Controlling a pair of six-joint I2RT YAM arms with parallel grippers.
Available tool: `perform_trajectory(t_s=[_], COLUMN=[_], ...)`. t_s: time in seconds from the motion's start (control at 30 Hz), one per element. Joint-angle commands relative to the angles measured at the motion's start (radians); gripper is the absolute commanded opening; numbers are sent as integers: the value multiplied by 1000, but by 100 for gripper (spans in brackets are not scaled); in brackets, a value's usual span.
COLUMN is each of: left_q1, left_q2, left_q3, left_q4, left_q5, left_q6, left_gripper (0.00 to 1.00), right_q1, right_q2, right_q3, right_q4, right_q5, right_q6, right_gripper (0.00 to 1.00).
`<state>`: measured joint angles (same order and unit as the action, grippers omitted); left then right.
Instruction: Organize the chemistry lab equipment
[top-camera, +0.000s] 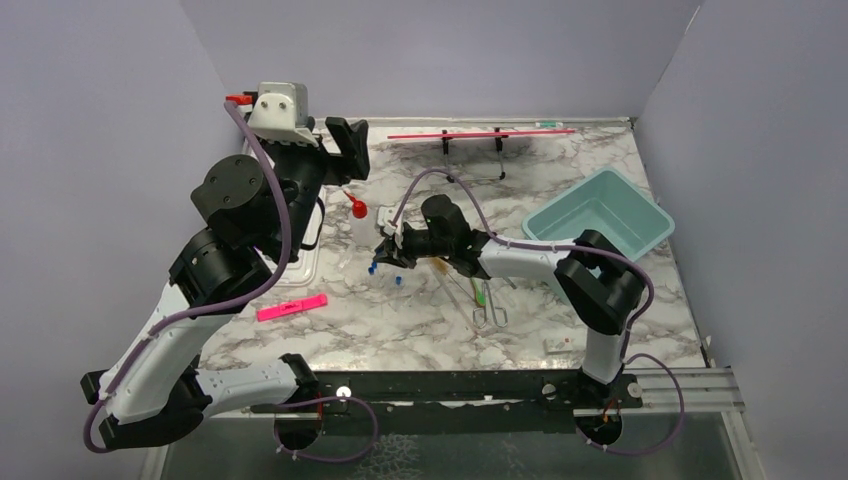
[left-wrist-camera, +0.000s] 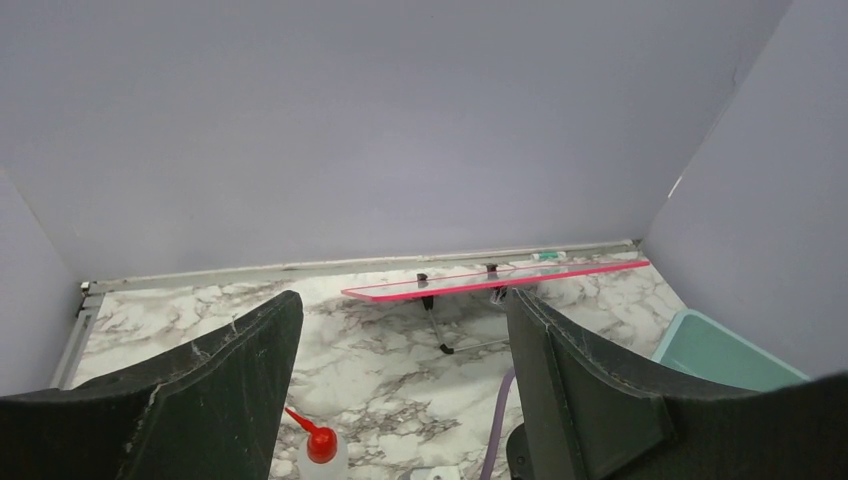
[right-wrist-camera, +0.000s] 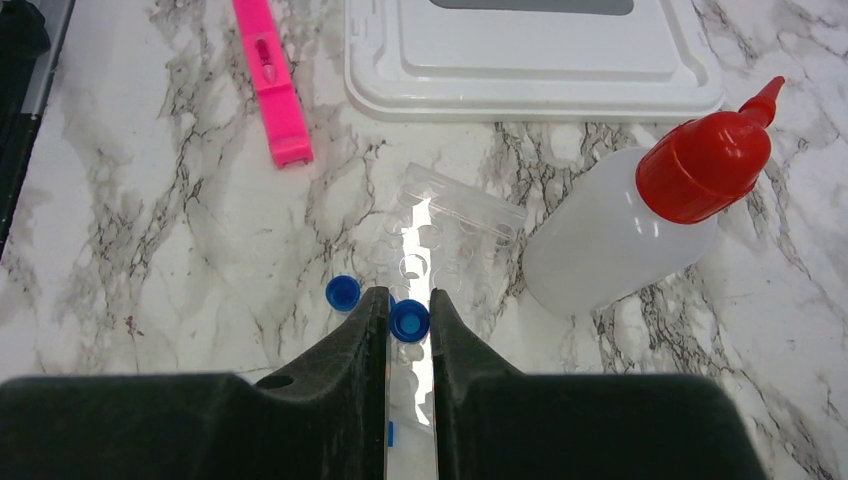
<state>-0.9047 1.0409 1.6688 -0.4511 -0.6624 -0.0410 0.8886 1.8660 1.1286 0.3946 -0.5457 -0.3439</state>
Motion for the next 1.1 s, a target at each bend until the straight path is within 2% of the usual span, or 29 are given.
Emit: perform_trajectory(t_s=[0.0, 0.53, 0.8, 1.07], left_q1=[1, 2, 2, 2], left_q2=[-8, -18, -19, -21], left_q3=[-14, -34, -38, -49], left_q4=[7, 29, 30, 31], left_q5=[7, -19, -31, -17], left_q6=[24, 15, 13, 10], left_gripper=[78, 78, 78, 78], right_q1=[-2, -2, -3, -4], right_q2=[19, 70, 96, 72], right_q3=[15, 64, 114, 113], right_q4=[6, -98, -167, -169], right_q5=[-22, -7, 20, 22], right_q6=[-37, -50, -24, -11], right_gripper=[11, 13, 31, 34])
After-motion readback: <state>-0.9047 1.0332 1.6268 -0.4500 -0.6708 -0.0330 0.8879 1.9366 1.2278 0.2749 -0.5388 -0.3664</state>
